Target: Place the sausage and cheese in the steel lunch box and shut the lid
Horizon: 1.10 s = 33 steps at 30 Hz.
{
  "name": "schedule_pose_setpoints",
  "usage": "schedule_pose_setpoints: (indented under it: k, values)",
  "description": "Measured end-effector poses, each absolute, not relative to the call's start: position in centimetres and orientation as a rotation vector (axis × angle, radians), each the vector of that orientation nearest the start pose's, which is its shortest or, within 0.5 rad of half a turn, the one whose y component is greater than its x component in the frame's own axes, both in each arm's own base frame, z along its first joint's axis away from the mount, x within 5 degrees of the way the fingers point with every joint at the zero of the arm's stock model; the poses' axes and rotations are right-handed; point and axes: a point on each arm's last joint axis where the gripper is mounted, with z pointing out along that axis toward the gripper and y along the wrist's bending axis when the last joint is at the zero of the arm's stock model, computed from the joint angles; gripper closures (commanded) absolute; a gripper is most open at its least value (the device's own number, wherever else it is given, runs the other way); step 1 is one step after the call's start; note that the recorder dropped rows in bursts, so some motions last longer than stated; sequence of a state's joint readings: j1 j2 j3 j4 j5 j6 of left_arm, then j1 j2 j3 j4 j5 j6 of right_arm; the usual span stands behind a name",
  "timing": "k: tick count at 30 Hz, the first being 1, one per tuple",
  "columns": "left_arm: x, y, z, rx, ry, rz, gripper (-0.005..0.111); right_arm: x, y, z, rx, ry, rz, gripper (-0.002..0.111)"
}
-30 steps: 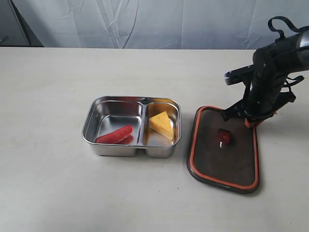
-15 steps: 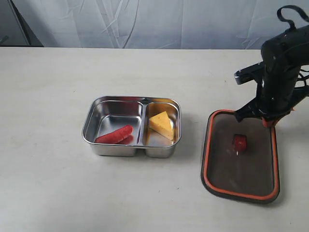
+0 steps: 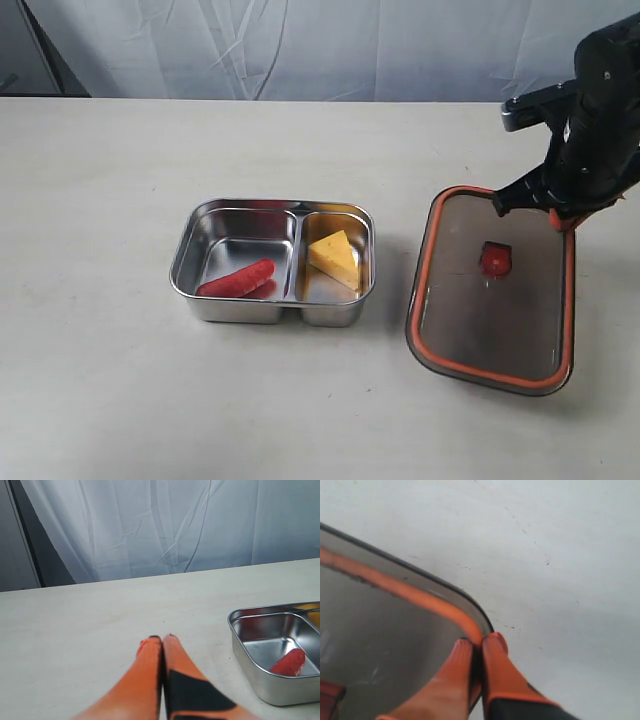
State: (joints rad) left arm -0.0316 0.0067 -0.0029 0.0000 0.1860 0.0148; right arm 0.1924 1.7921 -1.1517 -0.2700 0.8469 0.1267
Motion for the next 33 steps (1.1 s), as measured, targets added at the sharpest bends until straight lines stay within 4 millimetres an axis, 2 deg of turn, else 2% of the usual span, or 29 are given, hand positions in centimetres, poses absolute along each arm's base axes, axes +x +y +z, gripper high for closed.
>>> schedule_pose_setpoints:
  k: [6,9,14,17,22,27,33]
  values:
    - [5.6,-0.2,19.7,0.039,1.671,-0.013,0.107,32.8,4.9,20.5,-0.283,2.875,-0.208,0.109]
    - [5.7,-0.3,20.1,-0.015,1.634,-0.076,0.107,31.9,4.9,20.7,-0.262,2.864,-0.169,0.109]
    - [5.7,-0.4,20.8,-0.344,1.532,-0.445,0.107,30.5,4.9,21.5,-0.232,2.816,-0.116,0.109]
    - [5.7,-0.6,20.8,-0.542,1.490,-0.672,0.107,29.5,5.2,22.1,-0.165,2.778,-0.016,0.109]
    - [5.6,-1.1,20.6,-0.696,1.491,-0.891,0.107,28.2,5.8,22.5,-0.079,2.699,0.140,0.109]
    - [5.3,-2.3,20.1,-0.716,1.589,-1.048,0.107,27.5,6.2,23.0,-0.078,2.663,0.219,0.109]
    - [4.5,-4.3,20.4,-0.545,1.661,-1.261,0.107,27.5,7.2,23.3,-0.106,2.625,0.366,0.109]
